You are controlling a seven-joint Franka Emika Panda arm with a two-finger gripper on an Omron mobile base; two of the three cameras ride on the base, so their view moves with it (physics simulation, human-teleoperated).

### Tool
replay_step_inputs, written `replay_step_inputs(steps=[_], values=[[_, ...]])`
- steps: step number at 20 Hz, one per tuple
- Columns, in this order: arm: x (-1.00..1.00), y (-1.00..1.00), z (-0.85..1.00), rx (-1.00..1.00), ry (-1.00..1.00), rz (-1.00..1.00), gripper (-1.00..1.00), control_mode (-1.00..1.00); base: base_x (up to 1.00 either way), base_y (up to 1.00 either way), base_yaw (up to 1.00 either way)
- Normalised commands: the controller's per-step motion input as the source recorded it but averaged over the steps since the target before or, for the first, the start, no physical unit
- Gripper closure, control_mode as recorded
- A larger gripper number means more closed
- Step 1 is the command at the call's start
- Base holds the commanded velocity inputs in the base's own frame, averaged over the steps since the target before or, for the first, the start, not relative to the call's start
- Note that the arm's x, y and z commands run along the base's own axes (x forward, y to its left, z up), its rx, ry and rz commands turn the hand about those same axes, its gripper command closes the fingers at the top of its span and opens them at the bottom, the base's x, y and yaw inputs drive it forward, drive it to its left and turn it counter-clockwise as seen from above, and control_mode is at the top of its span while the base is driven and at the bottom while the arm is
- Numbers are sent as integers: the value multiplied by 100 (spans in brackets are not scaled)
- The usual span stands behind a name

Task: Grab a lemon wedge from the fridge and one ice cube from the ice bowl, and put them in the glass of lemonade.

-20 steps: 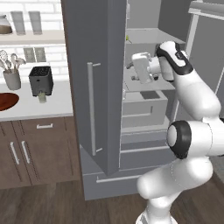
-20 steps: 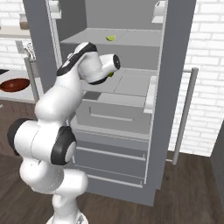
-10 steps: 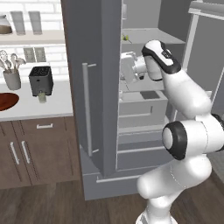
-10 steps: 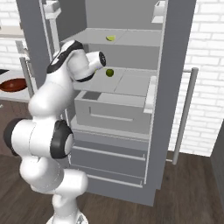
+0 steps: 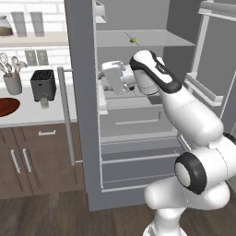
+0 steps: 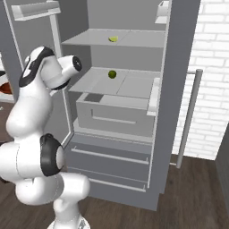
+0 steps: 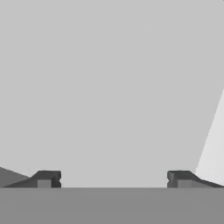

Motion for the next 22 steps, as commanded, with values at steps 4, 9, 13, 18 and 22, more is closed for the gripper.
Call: replay_step_inputs(steps=[4, 9, 13, 18, 22], values=[[-36, 50, 6, 0, 1, 0, -100, -100, 0, 0, 0], [-75, -49, 49, 0, 1, 0, -100, -100, 0, 0, 0], [-100, -91, 43, -3, -3, 0, -100, -100, 0, 0, 0], [-93, -67, 33, -27, -1, 0, -100, -100, 0, 0, 0], [-81, -45, 5, -44, 0, 0, -100, -100, 0, 0, 0]])
